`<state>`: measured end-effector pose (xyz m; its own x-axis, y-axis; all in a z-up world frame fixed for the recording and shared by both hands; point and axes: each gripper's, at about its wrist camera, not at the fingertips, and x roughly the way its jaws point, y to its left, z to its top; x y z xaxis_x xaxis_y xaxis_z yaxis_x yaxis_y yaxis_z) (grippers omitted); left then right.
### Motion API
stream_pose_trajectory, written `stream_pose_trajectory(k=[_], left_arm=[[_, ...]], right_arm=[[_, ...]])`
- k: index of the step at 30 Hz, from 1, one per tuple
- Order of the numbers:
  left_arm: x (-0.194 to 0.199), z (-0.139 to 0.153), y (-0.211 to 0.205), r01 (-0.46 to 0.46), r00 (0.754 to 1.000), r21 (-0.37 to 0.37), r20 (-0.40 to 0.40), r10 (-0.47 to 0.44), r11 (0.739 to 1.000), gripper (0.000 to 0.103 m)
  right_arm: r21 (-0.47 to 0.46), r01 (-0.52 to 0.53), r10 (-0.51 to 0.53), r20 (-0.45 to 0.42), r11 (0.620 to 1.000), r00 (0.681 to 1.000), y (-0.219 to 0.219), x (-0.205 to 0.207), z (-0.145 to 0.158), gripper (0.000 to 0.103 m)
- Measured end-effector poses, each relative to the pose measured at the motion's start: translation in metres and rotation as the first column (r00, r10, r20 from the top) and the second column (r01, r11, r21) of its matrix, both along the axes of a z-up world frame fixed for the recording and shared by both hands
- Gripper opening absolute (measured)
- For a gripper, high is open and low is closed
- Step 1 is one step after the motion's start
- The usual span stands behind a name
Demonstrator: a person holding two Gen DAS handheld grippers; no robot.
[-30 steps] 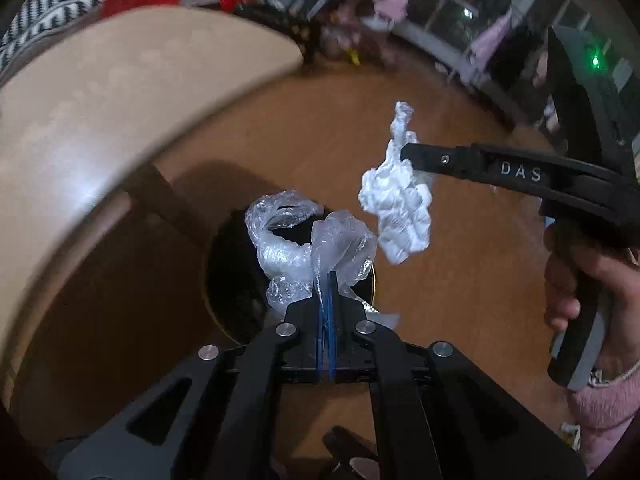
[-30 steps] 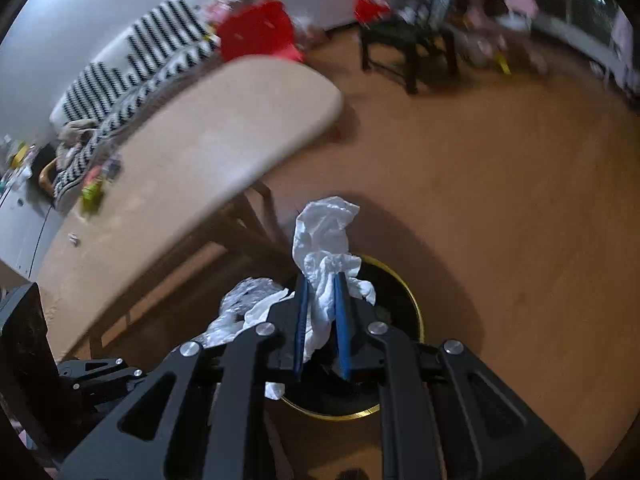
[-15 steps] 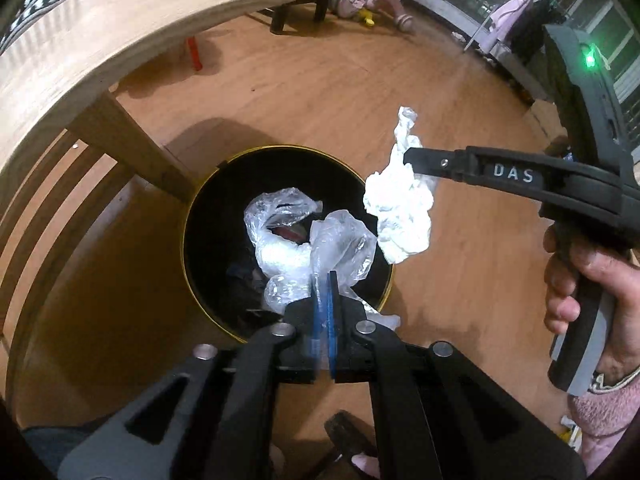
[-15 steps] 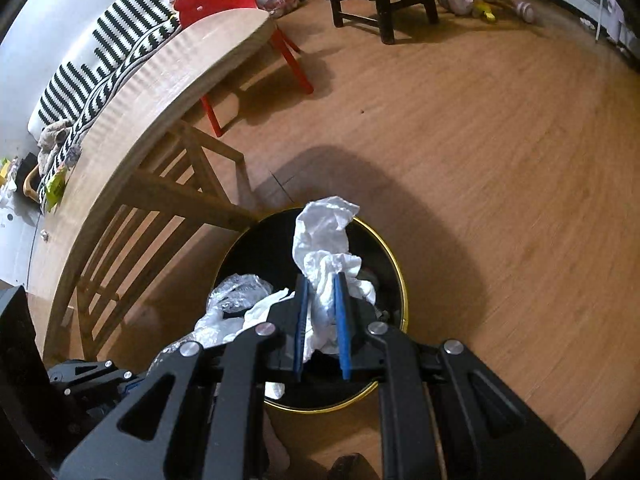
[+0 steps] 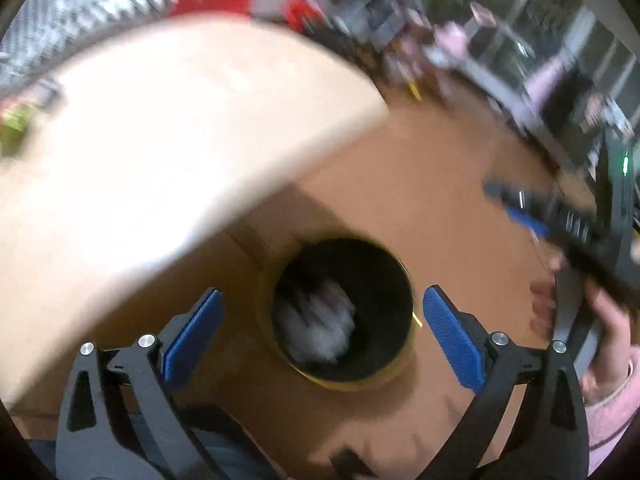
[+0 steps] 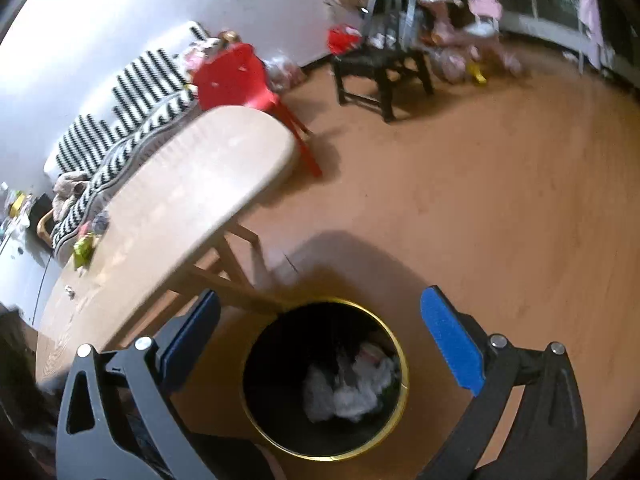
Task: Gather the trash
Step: 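Grasp the striped wrapper with left tool while right grasps blue-silver foil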
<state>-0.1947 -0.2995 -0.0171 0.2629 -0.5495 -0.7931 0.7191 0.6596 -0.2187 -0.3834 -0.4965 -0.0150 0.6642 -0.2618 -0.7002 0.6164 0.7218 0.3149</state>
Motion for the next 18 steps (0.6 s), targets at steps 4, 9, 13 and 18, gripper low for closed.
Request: stream_pose_trajectory(k=[4,9,13,18], left_arm=[[0.048,0.034,0.068,-0.207,0.973,-0.044,0.093,0.211,0.977,0.097],[0.137,0.033,0.178,-0.528,0.846,0.016,0.094,0.524,0.849,0.097],[0.192,0.027,0.230,-0.646,0.763,0.059,0.073,0.642,0.761,0.097],[0.248,0.011,0.242,-0.679,0.734,0.092,0.053,0.677,0.729,0.097]], right_arm=[[-0.018,-0.113,0.114,0.017,0.993,0.993,0.033,0.055,0.014,0.097],[-0.059,-0.297,0.297,-0.002,0.953,0.955,0.090,0.148,0.027,0.097],[-0.093,-0.423,0.425,-0.007,0.901,0.905,0.141,0.222,0.038,0.097],[-0.139,-0.537,0.535,-0.051,0.832,0.843,0.198,0.303,0.046,0.097]])
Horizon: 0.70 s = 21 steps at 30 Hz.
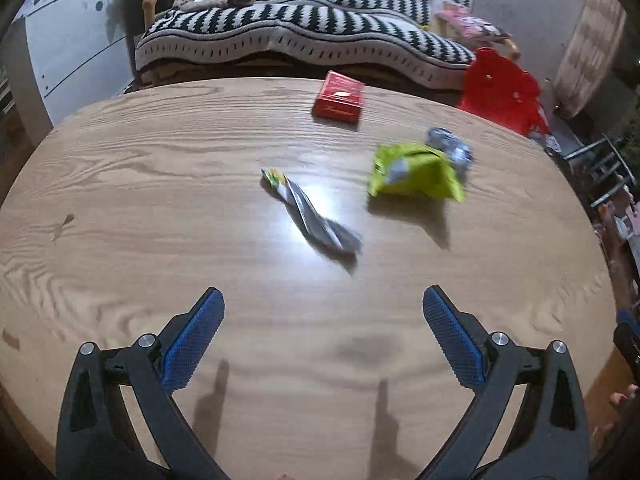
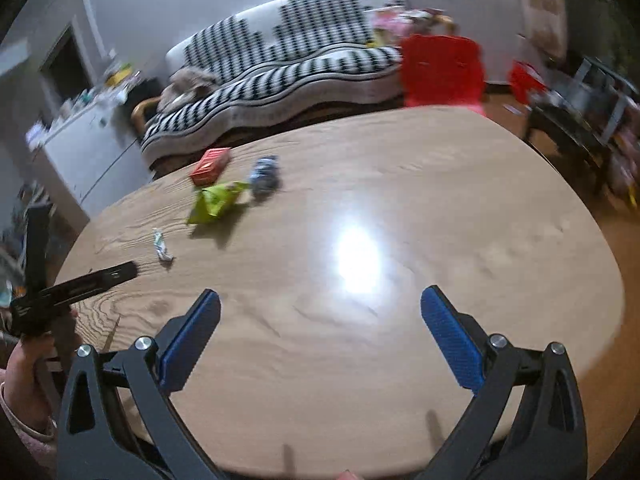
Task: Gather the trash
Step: 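Grasp the striped wrapper with left tool while right grasps blue-silver foil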
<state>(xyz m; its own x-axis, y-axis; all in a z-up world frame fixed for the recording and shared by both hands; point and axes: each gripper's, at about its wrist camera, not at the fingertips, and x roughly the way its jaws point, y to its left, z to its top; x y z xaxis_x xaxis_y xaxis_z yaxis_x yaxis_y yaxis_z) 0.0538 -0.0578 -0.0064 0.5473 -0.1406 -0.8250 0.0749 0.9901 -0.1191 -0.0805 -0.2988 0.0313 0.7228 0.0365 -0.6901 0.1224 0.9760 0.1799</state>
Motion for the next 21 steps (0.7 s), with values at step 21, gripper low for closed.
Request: stream_pose_trajectory(k=[21], left_arm=[[0.084,-0.046,0.039,-0.013,0.999,0.112,-0.044,0.018,0.994,0.097]], right_arm=[[-0.126,-0.075,0.052,-0.173,0.989,0.983,0.044,0.272,-0.044,0.097]])
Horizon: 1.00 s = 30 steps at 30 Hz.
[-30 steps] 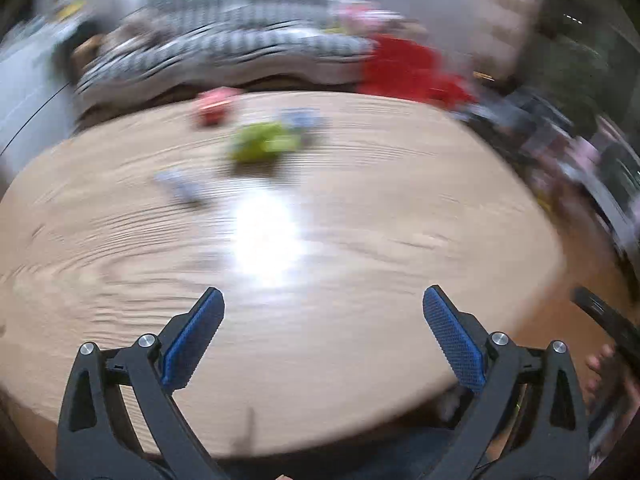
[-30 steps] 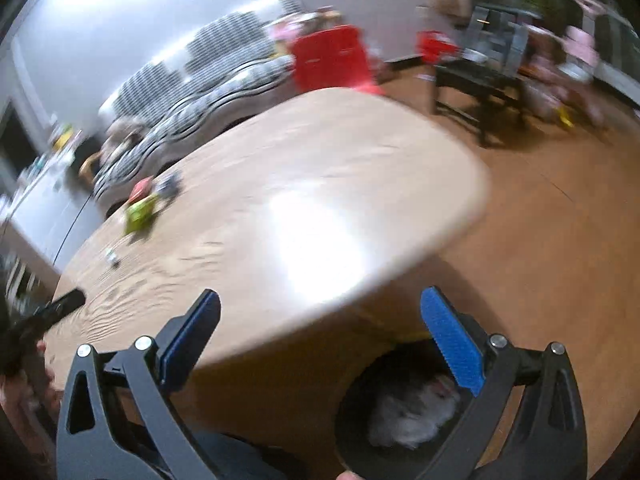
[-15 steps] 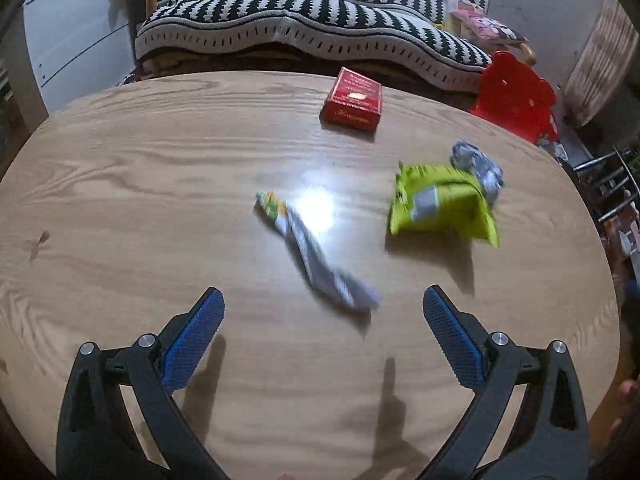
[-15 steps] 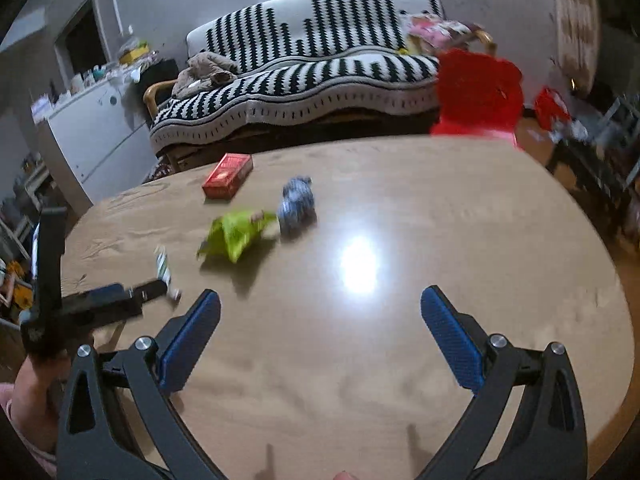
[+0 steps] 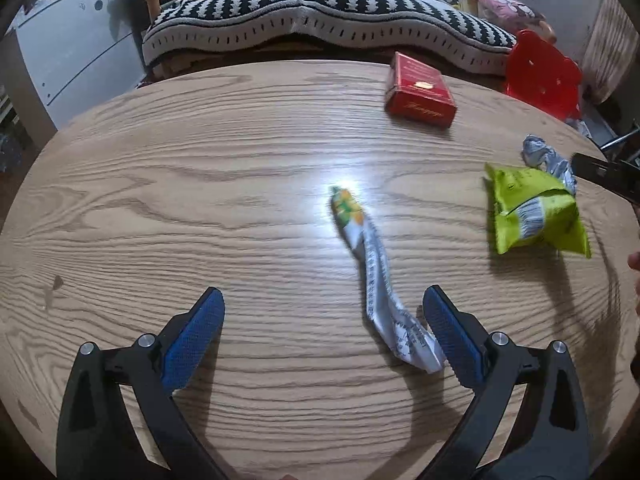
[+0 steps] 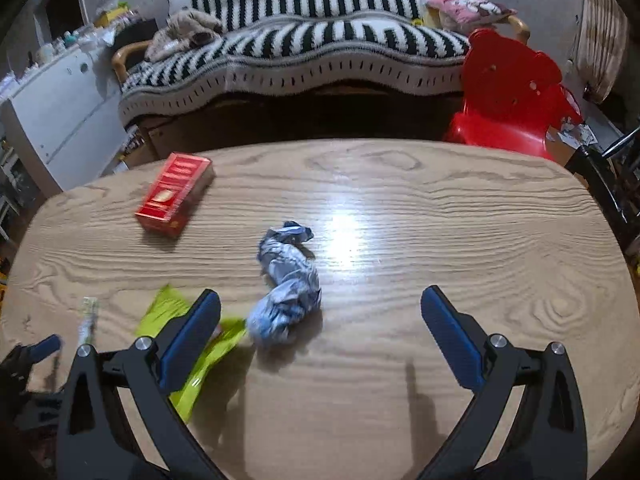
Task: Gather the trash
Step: 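Grasp the striped wrapper with left tool while right grasps blue-silver foil, then carry wrapper and foil over the bin and open both tools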
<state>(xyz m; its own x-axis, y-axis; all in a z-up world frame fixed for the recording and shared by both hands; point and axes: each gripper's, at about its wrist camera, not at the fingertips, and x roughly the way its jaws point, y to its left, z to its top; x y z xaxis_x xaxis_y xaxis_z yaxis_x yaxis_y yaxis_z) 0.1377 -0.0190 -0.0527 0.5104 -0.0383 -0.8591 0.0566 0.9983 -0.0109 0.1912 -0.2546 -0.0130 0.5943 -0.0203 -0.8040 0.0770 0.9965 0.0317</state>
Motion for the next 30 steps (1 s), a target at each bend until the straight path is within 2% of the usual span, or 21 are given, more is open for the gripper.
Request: stream_pose_trajectory(k=[6,11,12,14,15,16,17,18,19,21,30], left_arm=[[-0.006,-0.002,0.008,-0.008,1.000,0.022,0.027,0.007,1.000,0.097],[-0.003,-0.002,0.009,0.000,0.999,0.020,0.042,-0.001,1.000,0.097],[-0.003,-0.003,0.008,0.016,0.999,0.020,0.045,-0.017,1.000,0.097],[0.000,-0.003,0.004,0.042,0.998,0.023,0.054,-0.044,0.999,0.094],[0.000,-0.002,0.003,0.050,0.997,0.019,0.059,-0.051,0.999,0.091],[0.000,0.000,0.002,0.053,0.996,0.020,0.074,-0.055,0.998,0.069],[-0.001,0.004,0.002,0.054,0.994,0.022,0.096,-0.055,0.998,0.035],[-0.001,0.005,0.004,0.050,0.994,0.013,0.101,-0.051,0.999,0.017],[0.000,0.006,0.008,0.056,0.994,-0.042,0.095,-0.052,0.998,0.008],[-0.001,0.007,0.014,0.040,0.996,-0.083,0.086,-0.033,0.996,0.007],[-0.019,0.035,0.015,0.056,0.991,-0.166,0.127,-0.035,0.984,0.007]], right_arm=[[-0.017,-0.011,0.010,-0.056,1.000,0.998,0.007,0.021,-0.029,0.097],[0.003,-0.015,0.016,-0.053,1.000,0.998,0.008,0.026,-0.033,0.097],[0.008,-0.013,0.014,-0.051,1.000,0.999,0.008,0.025,-0.033,0.089],[-0.012,-0.010,0.009,-0.033,1.000,0.999,0.008,0.023,-0.031,0.061],[-0.016,-0.021,0.020,-0.028,1.000,0.999,0.009,0.021,-0.030,0.032],[-0.006,-0.025,0.025,-0.029,1.000,0.999,0.009,0.019,-0.029,0.029],[0.032,-0.027,0.028,-0.033,0.999,0.999,0.006,0.016,-0.029,0.028],[0.044,-0.026,0.028,-0.034,0.999,0.999,0.005,0.015,-0.029,0.027],[0.041,-0.024,0.025,-0.024,0.999,0.999,0.004,0.011,-0.027,0.027],[0.036,-0.016,0.017,-0.004,0.999,1.000,0.002,0.005,-0.021,0.026],[0.011,0.002,-0.003,0.056,1.000,0.998,0.000,-0.033,0.025,0.026]])
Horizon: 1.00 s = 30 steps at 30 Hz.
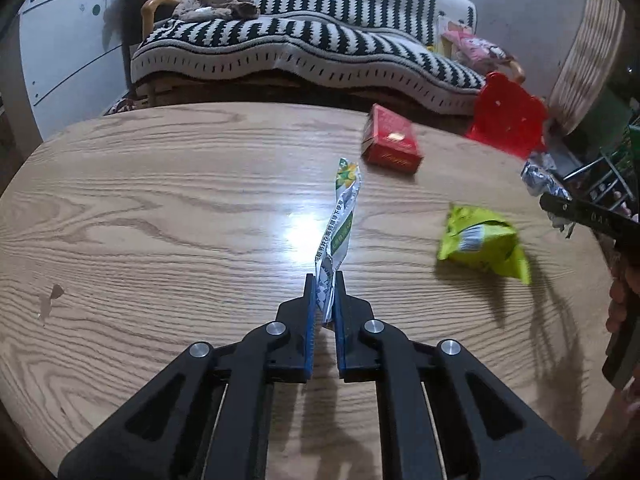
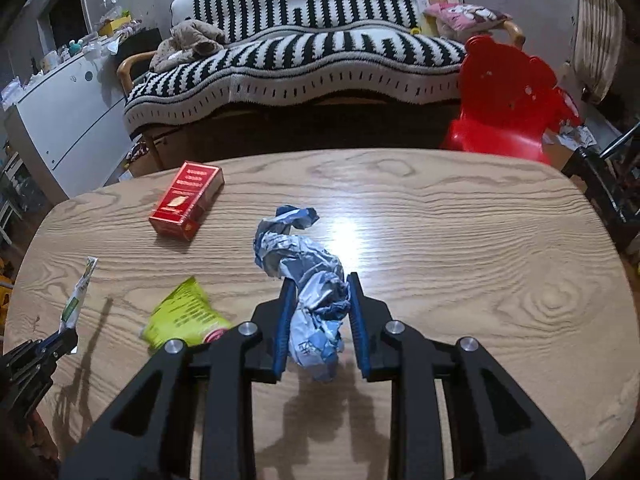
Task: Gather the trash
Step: 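Carry wrapper and foil over the bin and open both tools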
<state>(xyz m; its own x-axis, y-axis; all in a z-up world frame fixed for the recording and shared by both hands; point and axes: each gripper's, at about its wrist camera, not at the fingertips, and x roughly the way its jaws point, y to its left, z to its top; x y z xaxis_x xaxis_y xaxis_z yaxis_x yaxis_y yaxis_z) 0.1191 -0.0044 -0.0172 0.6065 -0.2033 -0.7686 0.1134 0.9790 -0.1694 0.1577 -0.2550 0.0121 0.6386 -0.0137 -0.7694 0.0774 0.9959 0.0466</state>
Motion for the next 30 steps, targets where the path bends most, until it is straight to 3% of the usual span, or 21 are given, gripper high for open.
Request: stream_pose_trajectory(k=[8,16,22,30], left_arm=[[-0.043,0.043,-0.028,0.071,0.996,0.005,0.056,-0.071,0.997,0.007],[-0.109,0.091,-0.095,0.245,0.961,0.024,0.124,-0.246,0.969,0.007],[-0.171,0.105,-0.159,0.387,0.912,0.005,0.144,-0.384,0.922,0.007],[-0.259,0.092,-0.249,0.559,0.825,-0.014,0.111,-0.554,0.829,0.007]], right_arm=[[-0.005,0.037,-0.037,0.039,0.999,0.999,-0.009,-0.063,0.047,0.026],[-0.018,0.092,-0.090,0.098,0.996,0.991,-0.028,-0.161,0.094,0.026],[-0.040,0.190,-0.183,0.134,0.981,0.974,-0.071,-0.262,0.118,0.026],[-0.024,0.348,-0.342,0.132,0.937,0.930,-0.147,-0.392,0.114,0.026]])
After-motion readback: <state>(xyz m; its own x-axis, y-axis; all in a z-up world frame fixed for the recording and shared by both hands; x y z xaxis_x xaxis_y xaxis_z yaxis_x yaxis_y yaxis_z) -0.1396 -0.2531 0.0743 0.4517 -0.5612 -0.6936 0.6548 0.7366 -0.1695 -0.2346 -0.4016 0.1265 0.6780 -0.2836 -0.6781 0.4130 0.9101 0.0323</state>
